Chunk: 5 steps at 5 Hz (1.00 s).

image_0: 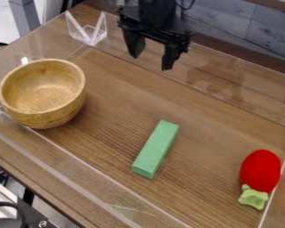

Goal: Put the green stick in the brown bowl

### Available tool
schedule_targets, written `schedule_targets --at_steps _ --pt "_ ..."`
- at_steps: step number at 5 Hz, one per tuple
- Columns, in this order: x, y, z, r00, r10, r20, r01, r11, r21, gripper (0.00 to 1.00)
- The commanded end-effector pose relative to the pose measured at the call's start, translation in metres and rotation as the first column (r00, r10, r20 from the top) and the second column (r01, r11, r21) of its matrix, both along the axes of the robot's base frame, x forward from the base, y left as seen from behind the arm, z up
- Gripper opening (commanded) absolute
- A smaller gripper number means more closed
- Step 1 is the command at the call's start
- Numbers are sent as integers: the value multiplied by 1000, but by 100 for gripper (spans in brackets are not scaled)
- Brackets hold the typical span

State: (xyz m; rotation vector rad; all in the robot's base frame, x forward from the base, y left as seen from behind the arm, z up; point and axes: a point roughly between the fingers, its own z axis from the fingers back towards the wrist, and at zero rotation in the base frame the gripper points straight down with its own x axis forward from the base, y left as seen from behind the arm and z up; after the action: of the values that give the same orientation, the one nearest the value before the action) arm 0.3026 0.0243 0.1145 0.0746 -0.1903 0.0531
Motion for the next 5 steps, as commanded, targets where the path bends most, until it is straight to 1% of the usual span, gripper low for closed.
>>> schedule_targets --at_steps 1,2,3,4,5 --pt "3 -1 13 999 -17 48 16 1000 12 100" --pt "-12 -10 3 1000 -24 9 24 1000 -4 100" --pt "-31 -23 -5 999 -30 -29 30 999 -21 100" --pt "-47 -35 -14 998 -27 -59 25 999 -36 100" --pt "-58 -43 -25 997 -23 -78 20 999 -44 100"
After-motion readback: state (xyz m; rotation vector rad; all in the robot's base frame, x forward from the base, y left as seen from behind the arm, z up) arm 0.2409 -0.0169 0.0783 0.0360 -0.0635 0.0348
